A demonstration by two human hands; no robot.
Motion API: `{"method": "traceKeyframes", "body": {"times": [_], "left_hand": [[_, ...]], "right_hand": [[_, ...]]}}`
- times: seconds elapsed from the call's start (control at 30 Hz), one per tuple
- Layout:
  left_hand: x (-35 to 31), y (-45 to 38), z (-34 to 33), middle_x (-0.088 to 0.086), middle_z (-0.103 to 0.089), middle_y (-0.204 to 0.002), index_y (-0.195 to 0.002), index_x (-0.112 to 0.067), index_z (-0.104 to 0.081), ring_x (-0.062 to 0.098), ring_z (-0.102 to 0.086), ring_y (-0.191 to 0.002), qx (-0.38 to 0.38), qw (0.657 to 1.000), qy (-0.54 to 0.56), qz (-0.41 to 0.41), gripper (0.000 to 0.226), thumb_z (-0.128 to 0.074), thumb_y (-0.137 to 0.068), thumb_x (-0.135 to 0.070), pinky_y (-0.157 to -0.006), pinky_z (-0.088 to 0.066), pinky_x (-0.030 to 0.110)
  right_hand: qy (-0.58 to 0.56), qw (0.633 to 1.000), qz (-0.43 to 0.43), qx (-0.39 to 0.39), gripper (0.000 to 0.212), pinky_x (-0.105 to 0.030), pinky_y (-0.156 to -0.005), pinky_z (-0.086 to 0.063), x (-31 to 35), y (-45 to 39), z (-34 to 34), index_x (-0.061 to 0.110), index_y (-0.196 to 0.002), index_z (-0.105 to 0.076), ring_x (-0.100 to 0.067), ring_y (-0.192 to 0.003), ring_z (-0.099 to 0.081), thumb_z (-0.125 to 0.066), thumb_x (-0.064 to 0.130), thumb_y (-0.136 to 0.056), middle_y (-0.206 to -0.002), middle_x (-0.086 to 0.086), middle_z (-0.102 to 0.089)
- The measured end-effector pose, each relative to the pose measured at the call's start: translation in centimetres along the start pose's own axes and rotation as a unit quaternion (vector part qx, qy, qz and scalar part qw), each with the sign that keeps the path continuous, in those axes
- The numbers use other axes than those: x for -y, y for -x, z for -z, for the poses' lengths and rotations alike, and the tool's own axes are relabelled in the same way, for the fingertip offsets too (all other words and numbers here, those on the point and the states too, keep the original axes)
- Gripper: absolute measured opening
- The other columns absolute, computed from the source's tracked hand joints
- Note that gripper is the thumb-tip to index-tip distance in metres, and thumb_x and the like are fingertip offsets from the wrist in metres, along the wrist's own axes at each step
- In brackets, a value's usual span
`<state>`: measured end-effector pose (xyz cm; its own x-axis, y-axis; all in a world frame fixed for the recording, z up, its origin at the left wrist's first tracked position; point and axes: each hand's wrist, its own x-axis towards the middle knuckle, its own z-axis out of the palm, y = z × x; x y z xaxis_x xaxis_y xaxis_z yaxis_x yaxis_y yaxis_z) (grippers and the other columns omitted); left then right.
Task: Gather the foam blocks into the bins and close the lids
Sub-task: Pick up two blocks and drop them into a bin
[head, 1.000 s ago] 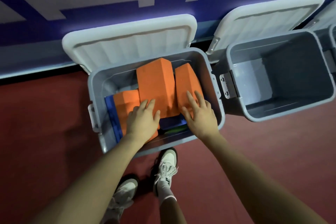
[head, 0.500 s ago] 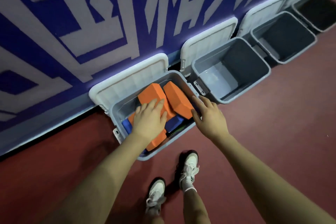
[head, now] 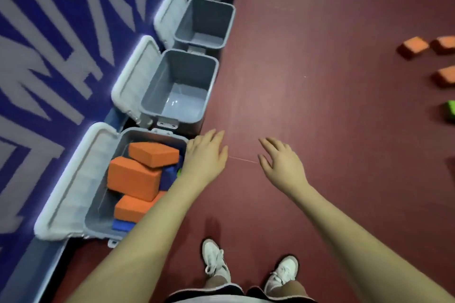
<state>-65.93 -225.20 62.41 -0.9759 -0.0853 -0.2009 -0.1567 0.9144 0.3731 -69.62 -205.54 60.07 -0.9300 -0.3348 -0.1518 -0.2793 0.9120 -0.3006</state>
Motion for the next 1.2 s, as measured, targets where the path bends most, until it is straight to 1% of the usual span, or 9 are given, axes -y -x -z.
{"method": "traceKeyframes", "body": {"times": [0.1,0.23,0.43,0.63,0.77,0.9,1.03,1.2], "left_hand": [[-5.7,-1.0,-1.4,0.002,-0.033,-0.152,-0.147,-0.020,-0.034,0.027,-0.037,-0.133,0.026,0.997,-0.023,-0.067,0.050,-0.040,-0.100,-0.035,-0.106,-0.022,0.033],[-17.7,-1.0,-4.6,0.003,-0.036,-0.151,-0.146,-0.019,-0.036,0.028,-0.039,-0.131,0.072,0.977,-0.052,-0.193,0.049,-0.041,-0.100,-0.034,-0.105,-0.024,0.034],[-35.9,2.5,-11.2,0.006,-0.043,-0.146,-0.142,-0.017,-0.043,0.031,-0.045,-0.125,0.112,0.923,-0.077,-0.359,0.047,-0.047,-0.098,-0.032,-0.103,-0.028,0.036],[-52.5,8.2,-18.3,0.006,-0.043,-0.146,-0.142,-0.017,-0.043,0.032,-0.044,-0.126,0.143,0.861,-0.092,-0.479,0.047,-0.046,-0.097,-0.033,-0.104,-0.027,0.036],[-60.9,10.9,-21.8,0.007,-0.040,-0.148,-0.142,-0.016,-0.043,0.032,-0.043,-0.128,0.163,0.832,-0.092,-0.523,0.047,-0.046,-0.098,-0.032,-0.105,-0.026,0.036],[-67.8,11.0,-24.8,0.006,-0.039,-0.148,-0.143,-0.017,-0.043,0.031,-0.043,-0.128,0.173,0.805,-0.099,-0.559,0.047,-0.045,-0.098,-0.033,-0.104,-0.026,0.035],[-75.4,8.7,-27.4,0.005,-0.039,-0.149,-0.142,-0.018,-0.043,0.031,-0.044,-0.127,0.174,0.776,-0.106,-0.597,0.047,-0.044,-0.098,-0.034,-0.103,-0.027,0.036],[-85.6,3.3,-29.7,0.006,-0.039,-0.148,-0.142,-0.019,-0.043,0.031,-0.044,-0.126,0.168,0.752,-0.102,-0.629,0.046,-0.045,-0.098,-0.034,-0.102,-0.029,0.036]], "right_hand": [[-0.012,0.998,-0.061,-0.022,0.047,-0.038,-0.094,-0.041,-4.7,3.3,1.9,0.022,-0.144,-0.042,-0.029,-0.121,-0.047,-0.047,0.031,-0.098,-0.144,-0.001,-0.045],[-0.027,0.980,-0.182,-0.072,0.047,-0.039,-0.095,-0.041,-13.8,10.4,5.1,0.021,-0.144,-0.043,-0.030,-0.121,-0.048,-0.048,0.031,-0.098,-0.144,-0.002,-0.046],[-0.038,0.936,-0.327,-0.126,0.047,-0.039,-0.097,-0.041,-26.8,23.3,8.5,0.021,-0.144,-0.043,-0.030,-0.123,-0.047,-0.048,0.031,-0.098,-0.145,-0.002,-0.045],[-0.038,0.885,-0.433,-0.166,0.048,-0.039,-0.097,-0.039,-38.0,35.5,11.3,0.022,-0.146,-0.039,-0.027,-0.124,-0.047,-0.045,0.033,-0.099,-0.146,0.001,-0.044],[-0.043,0.849,-0.495,-0.180,0.049,-0.037,-0.099,-0.035,-43.9,41.4,12.5,0.024,-0.147,-0.037,-0.025,-0.126,-0.044,-0.043,0.033,-0.100,-0.147,0.003,-0.042],[-0.058,0.815,-0.544,-0.192,0.049,-0.037,-0.101,-0.034,-49.0,44.5,13.5,0.026,-0.147,-0.036,-0.024,-0.127,-0.042,-0.043,0.034,-0.099,-0.147,0.005,-0.041],[-0.062,0.789,-0.577,-0.204,0.049,-0.037,-0.100,-0.035,-54.8,44.8,15.6,0.025,-0.147,-0.037,-0.025,-0.125,-0.045,-0.045,0.033,-0.099,-0.145,0.003,-0.043],[-0.061,0.758,-0.610,-0.225,0.049,-0.036,-0.100,-0.036,-64.2,42.1,19.8,0.026,-0.147,-0.037,-0.025,-0.124,-0.045,-0.045,0.033,-0.099,-0.145,0.004,-0.043]]}}
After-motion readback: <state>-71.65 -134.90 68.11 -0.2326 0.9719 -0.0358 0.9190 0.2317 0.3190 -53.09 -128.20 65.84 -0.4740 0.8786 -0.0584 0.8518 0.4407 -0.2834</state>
